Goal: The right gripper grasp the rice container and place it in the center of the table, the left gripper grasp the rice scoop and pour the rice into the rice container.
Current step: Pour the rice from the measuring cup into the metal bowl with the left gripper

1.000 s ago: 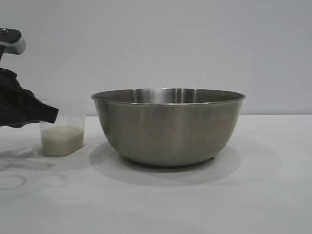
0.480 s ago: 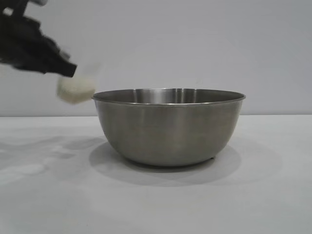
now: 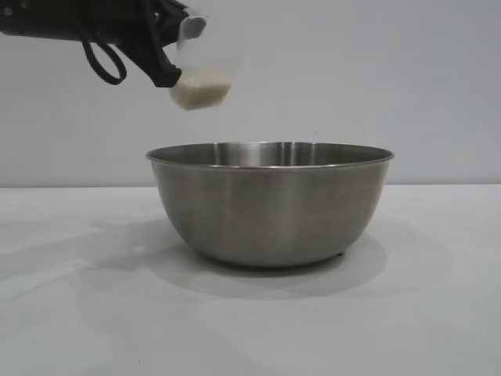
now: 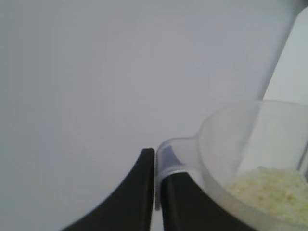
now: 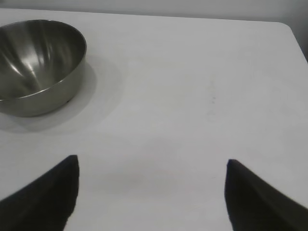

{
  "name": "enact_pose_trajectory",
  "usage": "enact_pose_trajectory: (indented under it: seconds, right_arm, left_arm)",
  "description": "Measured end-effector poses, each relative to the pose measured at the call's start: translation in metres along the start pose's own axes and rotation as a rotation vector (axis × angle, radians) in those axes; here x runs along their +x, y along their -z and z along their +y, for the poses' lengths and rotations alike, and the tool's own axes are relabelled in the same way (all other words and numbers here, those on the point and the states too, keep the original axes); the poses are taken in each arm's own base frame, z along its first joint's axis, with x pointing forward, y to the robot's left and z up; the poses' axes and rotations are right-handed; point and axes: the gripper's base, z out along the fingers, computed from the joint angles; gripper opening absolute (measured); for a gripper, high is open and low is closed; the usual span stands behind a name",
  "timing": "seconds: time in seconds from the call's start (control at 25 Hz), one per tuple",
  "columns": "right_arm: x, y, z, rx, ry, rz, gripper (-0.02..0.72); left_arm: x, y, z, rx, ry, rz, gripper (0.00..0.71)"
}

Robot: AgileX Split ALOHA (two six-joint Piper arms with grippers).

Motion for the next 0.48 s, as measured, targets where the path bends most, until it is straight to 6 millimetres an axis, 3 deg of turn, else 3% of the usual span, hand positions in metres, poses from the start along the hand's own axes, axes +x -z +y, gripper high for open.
enact_pose_trajectory:
  seconds: [0.48]
  right_arm:
    - [0.0000,0.0000,0.0000,0.000,0.000,0.000,0.566]
  left_arm:
    - [-0.0072,-0.0080,0.0043,0.012,-0.405,-0.071,0.000]
